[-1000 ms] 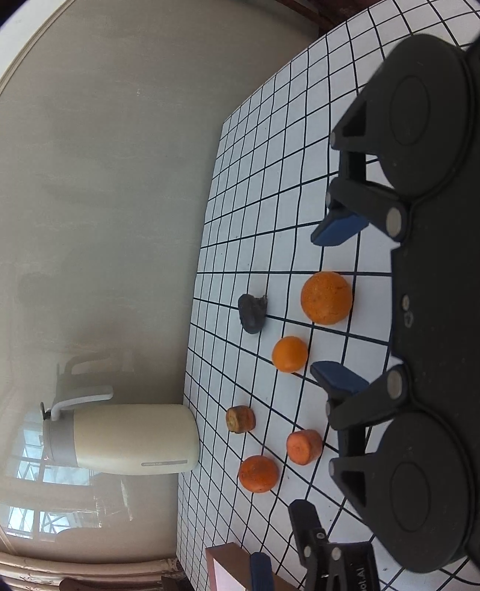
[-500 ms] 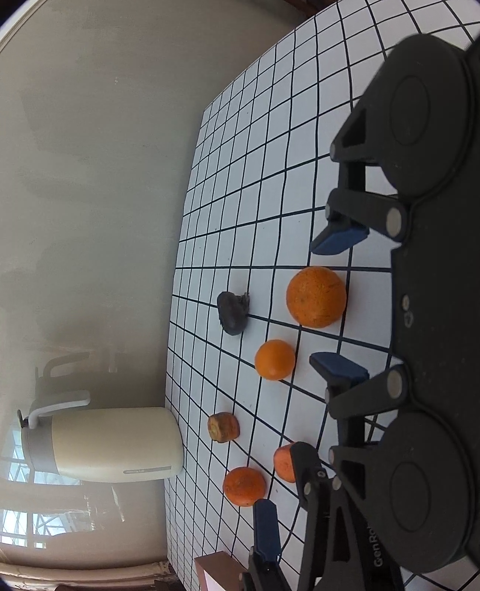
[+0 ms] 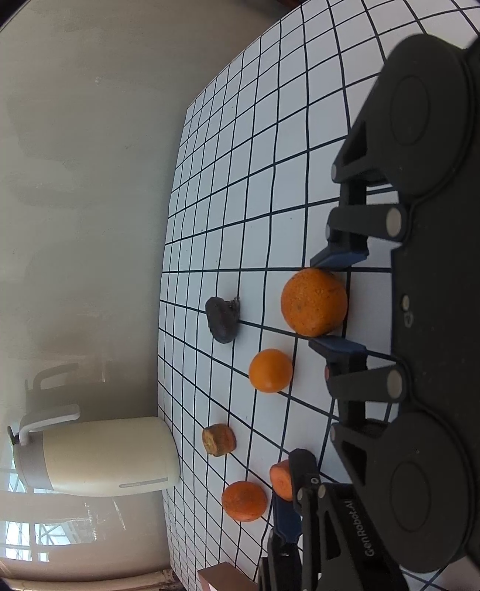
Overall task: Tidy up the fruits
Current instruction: 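Grasp the orange carrot slice with the left gripper while the right grasps a large orange, then carry the carrot slice and large orange over the white box with both grippers, then open both grippers to drop the carrot slice and orange into the box, then move both open grippers from the box back over the remaining fruits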
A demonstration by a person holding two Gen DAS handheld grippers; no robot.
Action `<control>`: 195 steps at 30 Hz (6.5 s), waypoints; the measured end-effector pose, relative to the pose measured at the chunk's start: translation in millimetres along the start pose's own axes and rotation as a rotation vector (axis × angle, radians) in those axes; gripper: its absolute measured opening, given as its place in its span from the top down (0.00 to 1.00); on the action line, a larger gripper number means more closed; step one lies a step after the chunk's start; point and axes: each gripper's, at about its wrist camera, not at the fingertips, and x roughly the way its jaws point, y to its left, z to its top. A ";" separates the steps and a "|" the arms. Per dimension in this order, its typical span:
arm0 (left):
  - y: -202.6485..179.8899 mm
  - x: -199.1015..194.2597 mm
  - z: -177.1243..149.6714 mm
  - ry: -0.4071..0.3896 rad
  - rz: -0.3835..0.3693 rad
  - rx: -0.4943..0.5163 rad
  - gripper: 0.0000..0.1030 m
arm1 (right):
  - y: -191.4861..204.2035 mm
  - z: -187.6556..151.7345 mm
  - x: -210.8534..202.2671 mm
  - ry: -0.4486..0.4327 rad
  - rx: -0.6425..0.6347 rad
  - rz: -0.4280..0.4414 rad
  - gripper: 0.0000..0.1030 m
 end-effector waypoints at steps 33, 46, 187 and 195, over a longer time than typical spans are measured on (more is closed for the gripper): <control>68.1 -124.3 -1.2 -0.180 0.082 -0.009 0.74 | 67.7 27.0 -89.2 -0.204 -0.096 0.077 0.73; 106.3 -167.3 -18.7 -0.224 0.143 -0.061 0.74 | 113.3 34.2 -108.6 -0.257 -0.167 0.170 0.73; 389.7 -158.7 -60.5 -0.191 0.585 -0.334 0.00 | 313.7 83.8 -10.1 -0.300 -0.315 0.346 0.06; 379.6 -162.2 -60.8 -0.186 0.575 -0.325 0.00 | 309.6 84.1 -16.2 -0.285 -0.296 0.372 0.06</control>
